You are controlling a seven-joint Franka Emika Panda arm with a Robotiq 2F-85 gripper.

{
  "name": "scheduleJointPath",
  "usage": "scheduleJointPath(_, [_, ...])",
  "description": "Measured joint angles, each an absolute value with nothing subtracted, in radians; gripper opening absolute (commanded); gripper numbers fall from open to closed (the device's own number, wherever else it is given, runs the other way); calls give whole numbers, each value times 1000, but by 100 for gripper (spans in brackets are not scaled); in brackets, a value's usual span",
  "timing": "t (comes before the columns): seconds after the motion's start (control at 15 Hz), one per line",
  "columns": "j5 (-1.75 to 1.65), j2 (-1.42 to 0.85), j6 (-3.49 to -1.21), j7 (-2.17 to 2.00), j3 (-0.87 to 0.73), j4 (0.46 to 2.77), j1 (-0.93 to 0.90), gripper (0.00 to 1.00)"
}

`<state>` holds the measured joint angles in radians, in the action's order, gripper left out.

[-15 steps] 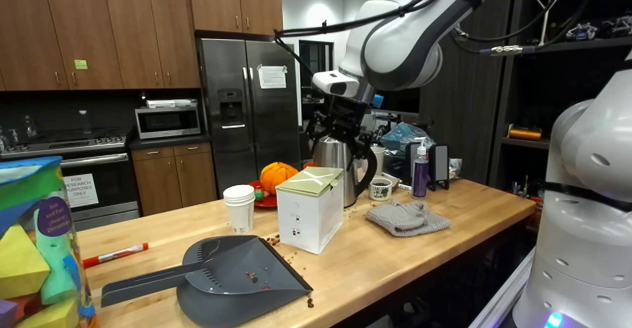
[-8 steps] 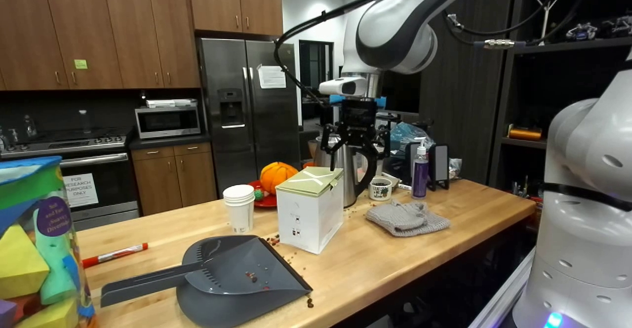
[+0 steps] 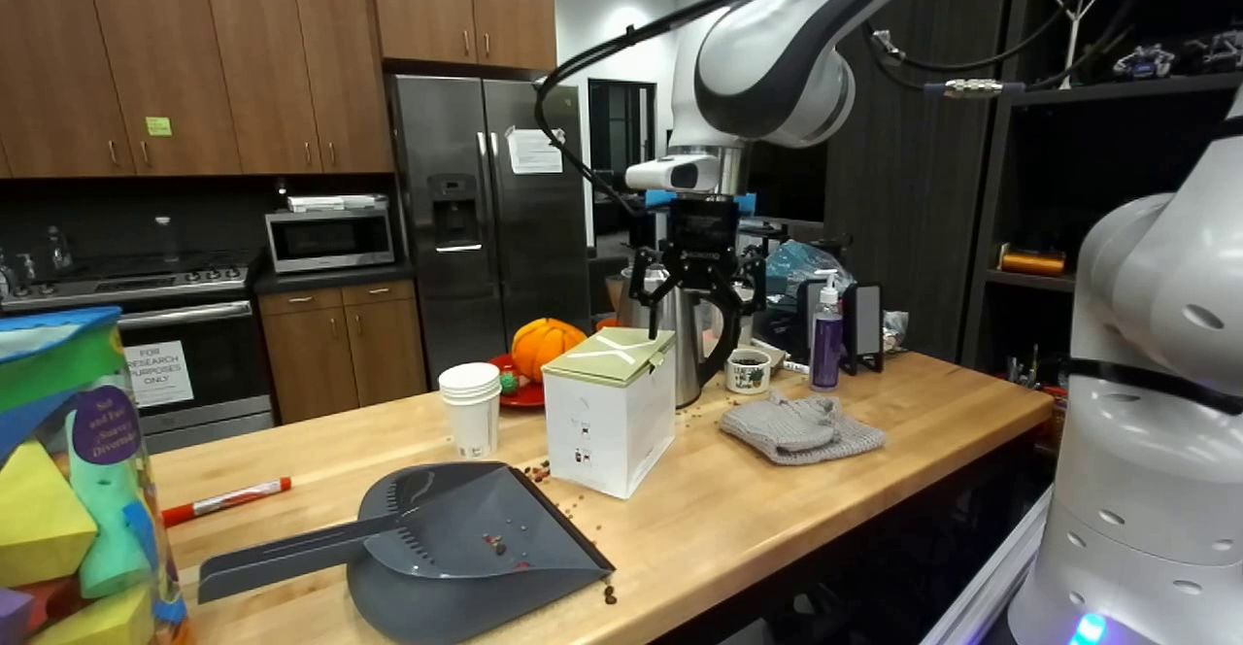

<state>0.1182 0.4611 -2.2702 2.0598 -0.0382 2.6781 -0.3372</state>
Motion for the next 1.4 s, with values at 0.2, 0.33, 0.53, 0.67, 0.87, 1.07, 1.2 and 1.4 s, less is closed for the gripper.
scheduleJointPath(0.2, [106, 461, -2335, 2089, -30, 2685, -333, 100])
scheduleJointPath(0.33, [86, 462, -2378, 2120, -28, 2688, -328, 100])
scheduleJointPath(0.53, [30, 462, -2419, 2157, -23, 2689, -316, 100])
scheduleJointPath(0.67, [-34, 462, -2433, 2181, -14, 2689, -304, 100])
scheduleJointPath(0.87, [-140, 462, -2445, 2231, 4, 2686, -289, 100])
scheduleJointPath(1.07, [-212, 462, -2442, 2325, 17, 2684, -288, 100])
scheduleJointPath(1.2, [-246, 462, -2435, 2403, 22, 2684, -289, 100])
scheduleJointPath(1.4, [-267, 462, -2431, 2478, 24, 2684, -289, 100])
